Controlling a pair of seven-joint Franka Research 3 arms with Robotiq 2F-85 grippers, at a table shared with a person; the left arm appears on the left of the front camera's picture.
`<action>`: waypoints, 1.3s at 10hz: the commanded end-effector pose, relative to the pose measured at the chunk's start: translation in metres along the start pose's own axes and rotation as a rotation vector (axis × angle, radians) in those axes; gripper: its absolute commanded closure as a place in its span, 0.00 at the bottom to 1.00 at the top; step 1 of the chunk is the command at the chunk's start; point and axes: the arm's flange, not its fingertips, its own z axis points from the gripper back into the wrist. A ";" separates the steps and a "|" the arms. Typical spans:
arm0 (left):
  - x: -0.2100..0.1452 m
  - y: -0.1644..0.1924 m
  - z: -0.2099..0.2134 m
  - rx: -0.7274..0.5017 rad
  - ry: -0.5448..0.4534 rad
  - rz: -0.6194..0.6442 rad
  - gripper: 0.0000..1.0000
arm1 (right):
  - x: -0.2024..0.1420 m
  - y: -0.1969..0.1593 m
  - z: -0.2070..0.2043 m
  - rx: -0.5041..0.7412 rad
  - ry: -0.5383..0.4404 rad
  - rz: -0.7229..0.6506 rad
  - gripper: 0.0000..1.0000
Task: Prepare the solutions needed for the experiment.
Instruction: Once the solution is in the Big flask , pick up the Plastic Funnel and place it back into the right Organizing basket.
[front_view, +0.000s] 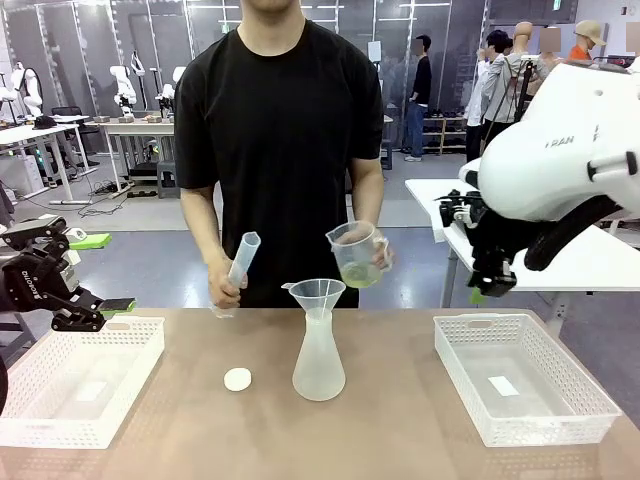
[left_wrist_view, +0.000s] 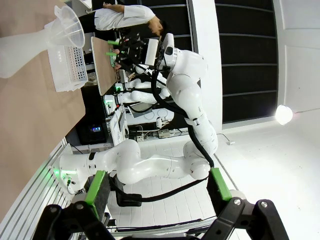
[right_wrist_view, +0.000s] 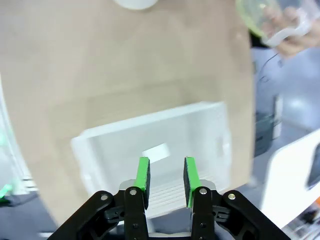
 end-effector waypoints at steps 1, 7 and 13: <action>0.000 -0.002 0.000 -0.016 0.003 0.003 0.00 | 0.004 0.001 0.006 0.122 -0.068 -0.327 0.63; 0.000 -0.002 0.000 -0.016 0.003 0.003 0.00 | -0.021 0.010 -0.003 0.328 -0.144 -0.637 0.63; 0.000 -0.002 0.000 -0.016 0.003 0.003 0.00 | -0.029 0.016 -0.003 0.567 -0.274 -1.118 0.63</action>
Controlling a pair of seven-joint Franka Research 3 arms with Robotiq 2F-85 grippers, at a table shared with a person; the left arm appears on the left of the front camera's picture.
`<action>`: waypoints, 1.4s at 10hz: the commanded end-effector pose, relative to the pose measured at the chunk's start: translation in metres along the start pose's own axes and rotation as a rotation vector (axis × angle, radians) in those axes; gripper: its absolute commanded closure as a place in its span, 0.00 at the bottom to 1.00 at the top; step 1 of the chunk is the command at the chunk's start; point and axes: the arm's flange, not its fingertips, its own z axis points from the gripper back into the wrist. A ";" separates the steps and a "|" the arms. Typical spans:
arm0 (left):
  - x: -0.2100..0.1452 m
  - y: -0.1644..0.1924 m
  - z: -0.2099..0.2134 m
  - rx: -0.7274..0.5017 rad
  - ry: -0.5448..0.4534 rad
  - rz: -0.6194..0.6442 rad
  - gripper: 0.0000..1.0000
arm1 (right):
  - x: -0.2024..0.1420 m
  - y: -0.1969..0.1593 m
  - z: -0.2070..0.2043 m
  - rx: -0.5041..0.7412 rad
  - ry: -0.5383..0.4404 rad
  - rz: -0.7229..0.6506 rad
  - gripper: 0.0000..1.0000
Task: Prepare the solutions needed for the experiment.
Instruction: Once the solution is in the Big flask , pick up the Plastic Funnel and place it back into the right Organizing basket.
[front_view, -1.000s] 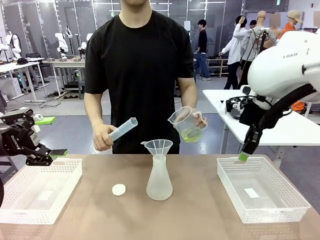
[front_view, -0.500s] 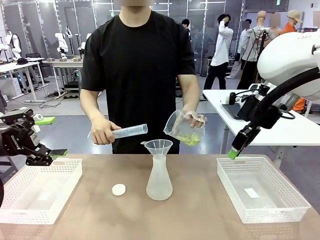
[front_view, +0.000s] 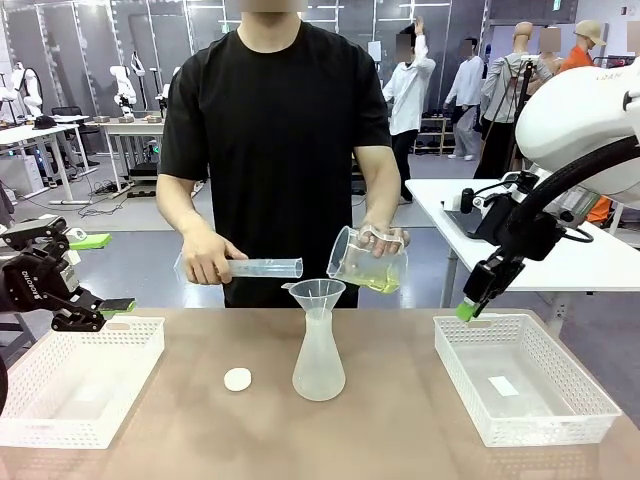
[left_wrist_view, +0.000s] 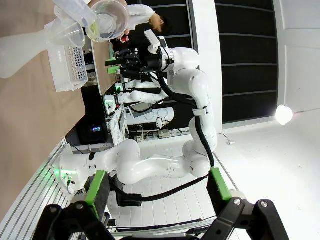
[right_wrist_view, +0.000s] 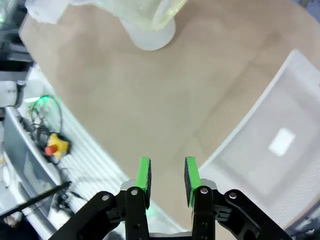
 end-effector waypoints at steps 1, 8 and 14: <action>0.000 -0.002 0.000 -0.017 0.003 0.003 0.00 | -0.018 -0.010 0.006 0.215 -0.135 -0.395 0.63; 0.000 -0.002 0.000 -0.017 0.003 0.003 0.00 | -0.048 -0.026 -0.010 0.644 -0.394 -0.873 0.63; 0.000 -0.002 0.000 -0.017 0.003 0.003 0.00 | -0.053 -0.024 -0.028 0.751 -0.339 -0.869 0.44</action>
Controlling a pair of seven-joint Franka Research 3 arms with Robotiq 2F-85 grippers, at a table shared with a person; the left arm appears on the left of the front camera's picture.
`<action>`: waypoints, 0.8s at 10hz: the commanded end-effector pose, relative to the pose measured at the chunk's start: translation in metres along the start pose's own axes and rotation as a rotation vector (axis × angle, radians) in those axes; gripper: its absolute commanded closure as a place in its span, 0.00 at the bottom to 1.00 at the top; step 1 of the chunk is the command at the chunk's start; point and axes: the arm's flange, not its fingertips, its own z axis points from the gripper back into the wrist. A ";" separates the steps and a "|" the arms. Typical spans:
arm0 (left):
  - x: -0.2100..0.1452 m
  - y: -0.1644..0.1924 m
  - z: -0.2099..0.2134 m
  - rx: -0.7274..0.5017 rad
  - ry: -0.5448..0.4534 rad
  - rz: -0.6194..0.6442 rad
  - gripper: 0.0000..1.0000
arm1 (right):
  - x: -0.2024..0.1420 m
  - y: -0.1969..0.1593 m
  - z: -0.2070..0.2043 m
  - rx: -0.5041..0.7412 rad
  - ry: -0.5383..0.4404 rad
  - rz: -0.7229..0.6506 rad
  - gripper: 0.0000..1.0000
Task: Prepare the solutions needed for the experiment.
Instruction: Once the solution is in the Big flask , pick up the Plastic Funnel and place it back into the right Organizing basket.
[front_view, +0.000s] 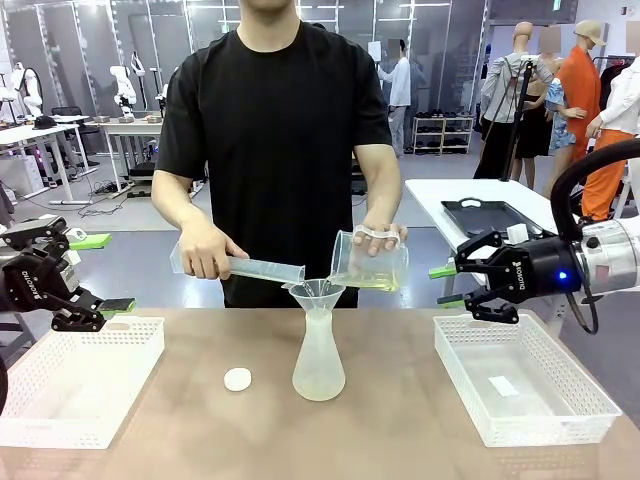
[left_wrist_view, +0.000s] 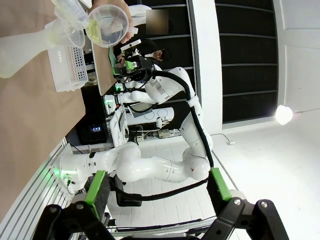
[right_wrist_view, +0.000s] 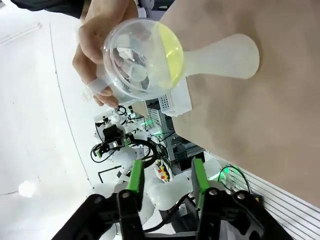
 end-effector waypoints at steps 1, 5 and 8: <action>0.000 -0.002 0.000 -0.017 0.003 0.003 0.00 | 0.002 -0.001 0.002 0.027 -0.006 0.007 0.24; 0.000 -0.002 0.000 -0.017 0.003 0.003 0.00 | 0.001 0.000 -0.001 -0.001 0.002 0.030 0.00; 0.000 -0.002 0.000 -0.017 0.003 0.003 0.00 | 0.001 -0.001 0.004 0.007 -0.002 -0.002 0.00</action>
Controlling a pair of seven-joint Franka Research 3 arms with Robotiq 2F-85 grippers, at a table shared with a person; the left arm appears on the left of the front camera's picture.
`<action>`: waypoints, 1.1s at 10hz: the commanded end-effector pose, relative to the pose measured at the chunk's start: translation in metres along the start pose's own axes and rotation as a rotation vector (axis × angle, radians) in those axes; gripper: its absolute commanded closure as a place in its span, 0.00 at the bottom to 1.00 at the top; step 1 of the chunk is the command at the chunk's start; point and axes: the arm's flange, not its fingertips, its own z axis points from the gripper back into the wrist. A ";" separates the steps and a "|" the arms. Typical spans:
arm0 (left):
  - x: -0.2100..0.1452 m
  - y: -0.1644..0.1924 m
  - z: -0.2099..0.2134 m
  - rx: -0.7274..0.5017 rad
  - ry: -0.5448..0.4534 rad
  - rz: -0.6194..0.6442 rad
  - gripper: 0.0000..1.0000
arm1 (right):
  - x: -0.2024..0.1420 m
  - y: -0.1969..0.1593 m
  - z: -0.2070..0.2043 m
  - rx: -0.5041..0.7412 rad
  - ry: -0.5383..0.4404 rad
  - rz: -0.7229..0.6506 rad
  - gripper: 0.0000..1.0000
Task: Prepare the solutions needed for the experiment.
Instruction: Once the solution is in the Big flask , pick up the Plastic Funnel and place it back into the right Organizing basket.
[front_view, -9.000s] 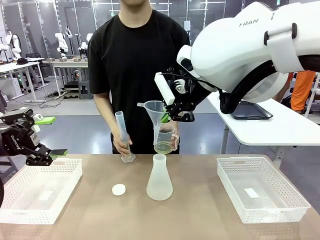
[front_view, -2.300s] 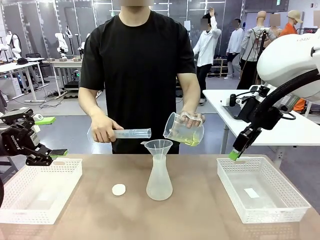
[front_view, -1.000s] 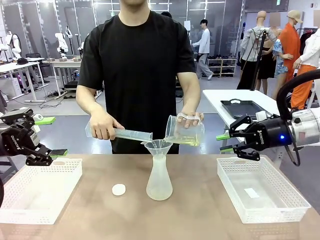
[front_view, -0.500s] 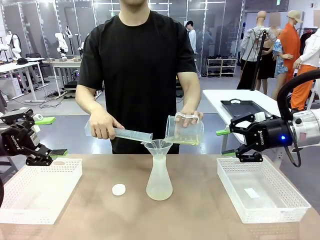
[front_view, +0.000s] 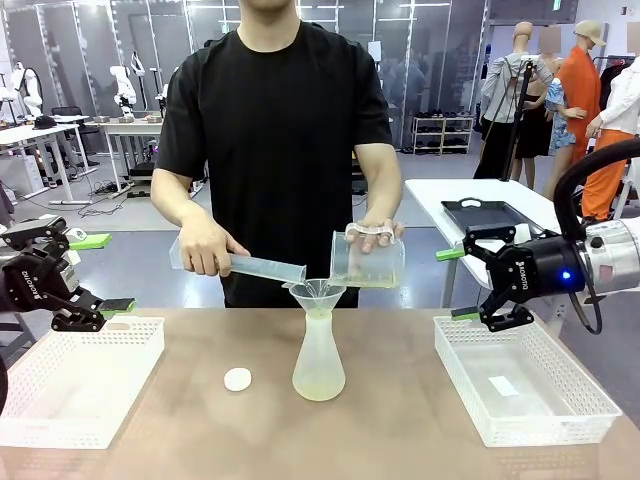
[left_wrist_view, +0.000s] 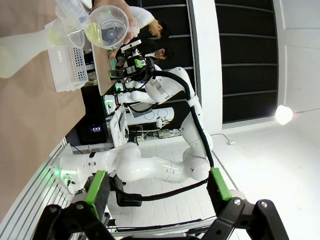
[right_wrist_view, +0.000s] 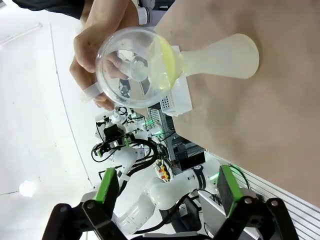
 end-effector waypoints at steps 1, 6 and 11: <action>0.000 -0.002 0.000 -0.017 0.003 0.003 0.00 | 0.000 0.000 0.001 0.004 0.001 -0.002 0.00; 0.000 -0.002 0.000 -0.017 0.003 0.003 0.00 | 0.000 0.000 0.001 0.004 0.001 -0.002 0.00; 0.000 -0.002 0.000 -0.017 0.003 0.003 0.00 | 0.000 0.000 0.001 0.004 0.001 -0.002 0.00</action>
